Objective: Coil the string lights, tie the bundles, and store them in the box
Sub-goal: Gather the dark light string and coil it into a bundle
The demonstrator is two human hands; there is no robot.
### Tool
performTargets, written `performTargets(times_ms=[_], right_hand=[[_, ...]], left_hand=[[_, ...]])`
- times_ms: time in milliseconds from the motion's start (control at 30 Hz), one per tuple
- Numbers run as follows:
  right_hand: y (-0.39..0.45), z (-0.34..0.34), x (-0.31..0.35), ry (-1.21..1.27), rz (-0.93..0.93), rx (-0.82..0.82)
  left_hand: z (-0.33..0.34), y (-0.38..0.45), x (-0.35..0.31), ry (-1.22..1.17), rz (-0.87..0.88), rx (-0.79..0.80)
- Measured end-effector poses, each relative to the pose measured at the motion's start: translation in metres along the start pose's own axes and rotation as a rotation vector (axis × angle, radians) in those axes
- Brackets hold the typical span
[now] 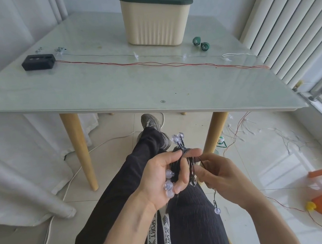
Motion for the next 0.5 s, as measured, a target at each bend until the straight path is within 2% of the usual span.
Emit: performTargets(times_ms=[100, 233, 300, 500], right_hand=[[-0.004, -0.008, 0.0, -0.007, 0.065, 0.022], [-0.009, -0.017, -0.001, -0.032, 0.109, 0.074], [-0.012, -0.022, -0.004, -0.052, 0.152, 0.059], [-0.023, -0.037, -0.025, -0.22, 0.419, 0.059]], left_hand=[[0.001, -0.001, -0.005, -0.006, 0.024, 0.011], [-0.004, -0.004, -0.016, -0.038, 0.151, -0.112], [-0.008, -0.004, -0.021, -0.1, 0.196, -0.123], [-0.017, -0.006, -0.035, -0.199, 0.274, -0.087]])
Point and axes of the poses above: each hand's wrist, its own y-axis towards the middle knuckle, its own z-axis out of the palm, x = y × z, the point moved 3 cm from there along y, towards the middle knuckle, and after that the axes turned 4 degrees about z, right-handed, at the moved point
